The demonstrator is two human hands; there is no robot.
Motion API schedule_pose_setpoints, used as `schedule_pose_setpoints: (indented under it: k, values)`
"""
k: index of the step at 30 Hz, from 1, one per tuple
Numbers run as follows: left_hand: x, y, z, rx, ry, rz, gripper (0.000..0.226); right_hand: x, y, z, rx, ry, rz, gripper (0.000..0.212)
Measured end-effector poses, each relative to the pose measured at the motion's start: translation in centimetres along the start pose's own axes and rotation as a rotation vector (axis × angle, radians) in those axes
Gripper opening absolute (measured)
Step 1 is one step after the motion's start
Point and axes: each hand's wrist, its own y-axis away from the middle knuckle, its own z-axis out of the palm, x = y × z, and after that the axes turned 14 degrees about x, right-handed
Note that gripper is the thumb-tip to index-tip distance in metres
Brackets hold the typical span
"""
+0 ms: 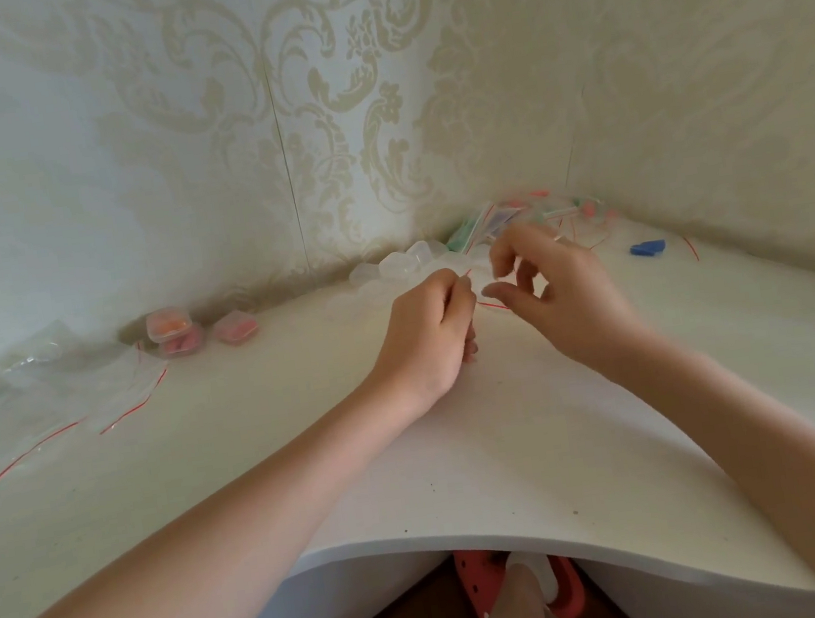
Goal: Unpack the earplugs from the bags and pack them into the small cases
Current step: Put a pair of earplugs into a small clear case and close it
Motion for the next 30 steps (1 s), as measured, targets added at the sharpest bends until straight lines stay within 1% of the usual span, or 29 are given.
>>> schedule_pose_setpoints:
  k: [3,5,7,10,12,13,15,16,17,19,20,21,23,26,28,30]
  values:
    - [0.0,0.3,0.1,0.015,-0.012,0.044,0.034,0.0,0.1,-0.1,-0.029,0.171,-0.166,0.021]
    - [0.1,0.4,0.1,0.020,-0.024,0.102,0.033,-0.1,0.3,0.0,-0.064,0.303,-0.177,0.021]
    - [0.0,0.6,0.1,-0.012,-0.063,0.201,0.031,-0.2,0.3,0.1,-0.126,0.328,-0.086,0.018]
    - [-0.2,0.9,0.2,-0.051,-0.107,0.339,0.026,-0.6,0.5,0.5,-0.184,0.151,0.101,0.021]
    - [-0.1,1.1,0.2,-0.062,-0.111,0.410,0.023,-0.8,0.5,0.5,-0.214,0.098,0.200,0.015]
    - [0.0,1.2,0.2,-0.059,-0.103,0.424,0.023,-0.8,0.4,0.4,-0.223,0.080,0.224,0.016]
    - [0.0,1.1,0.1,0.017,-0.035,0.374,0.024,-0.6,0.1,0.3,-0.216,0.033,0.259,0.041]
    - [0.0,0.8,0.0,0.088,0.018,0.308,0.024,-0.3,0.0,0.2,-0.204,0.002,0.287,0.054]
    - [0.0,0.5,-0.1,0.162,0.064,0.223,0.023,-0.1,-0.2,0.1,-0.195,-0.035,0.324,0.062]
    - [-0.1,-0.3,-0.5,0.278,0.095,0.065,0.019,0.0,-0.3,0.0,-0.175,-0.106,0.368,0.064]
    - [-0.2,-0.6,-0.6,0.296,0.098,0.010,0.014,-0.1,-0.3,-0.1,-0.173,-0.141,0.373,0.061]
    - [-0.4,-0.8,-0.6,0.286,0.109,-0.038,0.010,-0.3,-0.3,-0.1,-0.173,-0.186,0.378,0.058]
    - [-0.6,-0.9,-0.4,0.233,0.150,-0.112,0.015,-0.8,-0.3,-0.2,-0.195,-0.268,0.381,0.051]
    - [-0.9,-1.1,-0.2,0.174,0.256,-0.186,0.019,-1.2,-0.2,-0.3,-0.258,-0.277,0.367,0.044]
    - [-1.1,-1.4,-0.1,0.160,0.315,-0.238,0.020,-1.3,-0.2,-0.3,-0.288,-0.284,0.383,0.051]
    - [-1.3,-1.6,0.0,0.152,0.366,-0.315,0.027,-1.2,-0.2,-0.4,-0.285,-0.314,0.395,0.061]
